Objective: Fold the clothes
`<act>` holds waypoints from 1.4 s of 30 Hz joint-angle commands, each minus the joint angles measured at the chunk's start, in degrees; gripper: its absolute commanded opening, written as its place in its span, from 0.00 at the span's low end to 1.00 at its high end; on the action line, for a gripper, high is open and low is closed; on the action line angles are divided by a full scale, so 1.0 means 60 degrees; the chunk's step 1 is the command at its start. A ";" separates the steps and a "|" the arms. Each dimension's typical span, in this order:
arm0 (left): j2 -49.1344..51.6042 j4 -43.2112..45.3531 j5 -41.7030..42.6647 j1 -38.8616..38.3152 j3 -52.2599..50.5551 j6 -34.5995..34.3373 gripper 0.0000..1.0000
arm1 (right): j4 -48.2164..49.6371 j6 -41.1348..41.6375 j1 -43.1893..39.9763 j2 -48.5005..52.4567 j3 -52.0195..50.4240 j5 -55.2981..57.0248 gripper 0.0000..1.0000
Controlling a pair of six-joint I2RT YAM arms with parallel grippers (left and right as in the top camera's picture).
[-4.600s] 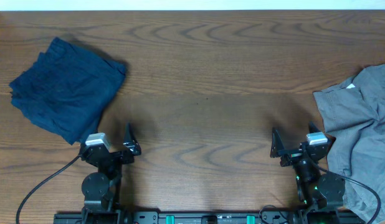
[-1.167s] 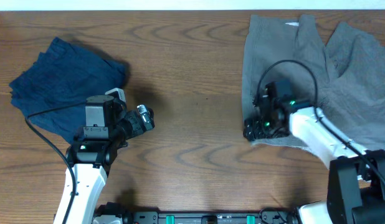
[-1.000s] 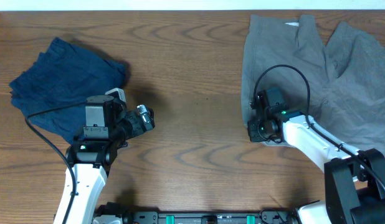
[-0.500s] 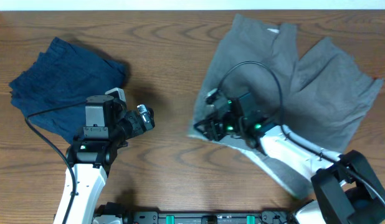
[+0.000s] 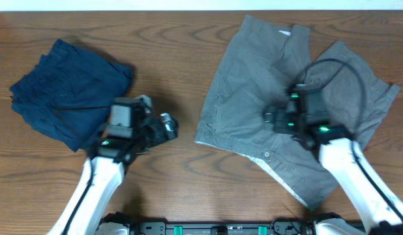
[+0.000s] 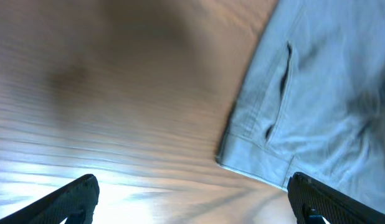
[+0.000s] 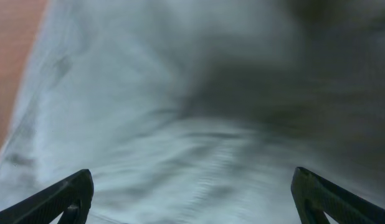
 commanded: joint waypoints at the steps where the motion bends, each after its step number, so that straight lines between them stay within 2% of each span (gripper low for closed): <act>1: 0.0918 0.0368 0.0321 -0.0856 0.0127 -0.1359 0.98 | -0.0535 0.0117 -0.0951 -0.0561 0.0073 0.0568 0.99; 6: 0.2561 0.1781 0.0328 -0.2062 0.0127 -0.1756 0.98 | -0.1242 0.0117 -0.1752 -0.0838 0.0073 0.0393 0.99; 13: 0.4397 0.3759 0.0328 -0.2991 0.0127 -0.1851 0.98 | -0.1566 0.0113 -0.1847 -0.0831 0.0073 0.0401 0.99; 14: 0.4524 0.3909 0.0321 -0.3049 0.0131 -0.1851 0.90 | -0.1566 0.0113 -0.1847 -0.0831 0.0073 0.0401 0.99; 15: 0.4648 0.4131 0.0321 -0.3078 0.0131 -0.1847 0.77 | -0.1563 0.0113 -0.1847 -0.0831 0.0073 0.0397 0.99; 18: 0.4685 0.4663 0.0182 -0.3031 0.0131 -0.1617 0.22 | -0.1577 0.0113 -0.1847 -0.0831 0.0073 0.0401 0.99; 19: 0.4648 0.4841 0.0131 -0.2973 0.0138 -0.1574 0.09 | -0.1581 0.0113 -0.1847 -0.0831 0.0073 0.0401 0.99; 20: 0.4597 0.5042 0.0062 -0.2878 0.0160 -0.1555 0.06 | -0.1581 0.0109 -0.1847 -0.0831 0.0073 0.0404 0.99; 23: 0.4320 0.5155 -0.0339 -0.2306 0.0415 -0.1158 0.06 | -0.1588 0.0109 -0.1847 -0.0831 0.0073 0.0401 0.99; 27: 0.3956 0.5144 -0.0820 -0.1093 0.1228 -0.0321 0.06 | -0.1617 0.0113 -0.1847 -0.0831 0.0073 0.0426 0.99; 31: 0.3927 0.5071 -0.1249 0.0393 0.2521 -0.0302 0.07 | -0.1614 0.0113 -0.1847 -0.0831 0.0073 0.0437 0.99; 32: 0.3931 0.5005 -0.1191 0.0743 0.2841 -0.0317 0.17 | -0.1617 0.0113 -0.1847 -0.0831 0.0073 0.0441 0.99; 34: 0.3931 0.4805 -0.0812 0.1158 0.3202 -0.0335 0.59 | -0.1632 0.0117 -0.1847 -0.0831 0.0073 0.0474 0.99; 35: 0.3931 0.4543 -0.0415 0.1319 0.3340 -0.0339 0.90 | -0.1650 0.0117 -0.1847 -0.0831 0.0069 0.0481 0.99; 36: 0.3927 0.4204 0.0022 0.1417 0.3399 -0.0339 0.98 | -0.1676 0.0117 -0.1847 -0.0831 0.0073 0.0510 0.99; 39: 0.3912 0.2430 0.1359 0.1479 0.3406 -0.0335 0.98 | -0.1861 0.0124 -0.1847 -0.0831 0.0069 0.0590 0.99; 42: 0.3912 -0.0674 0.1821 0.1293 0.3406 -0.0328 0.98 | -0.2226 0.0510 -0.1851 -0.0831 0.0069 0.1075 0.99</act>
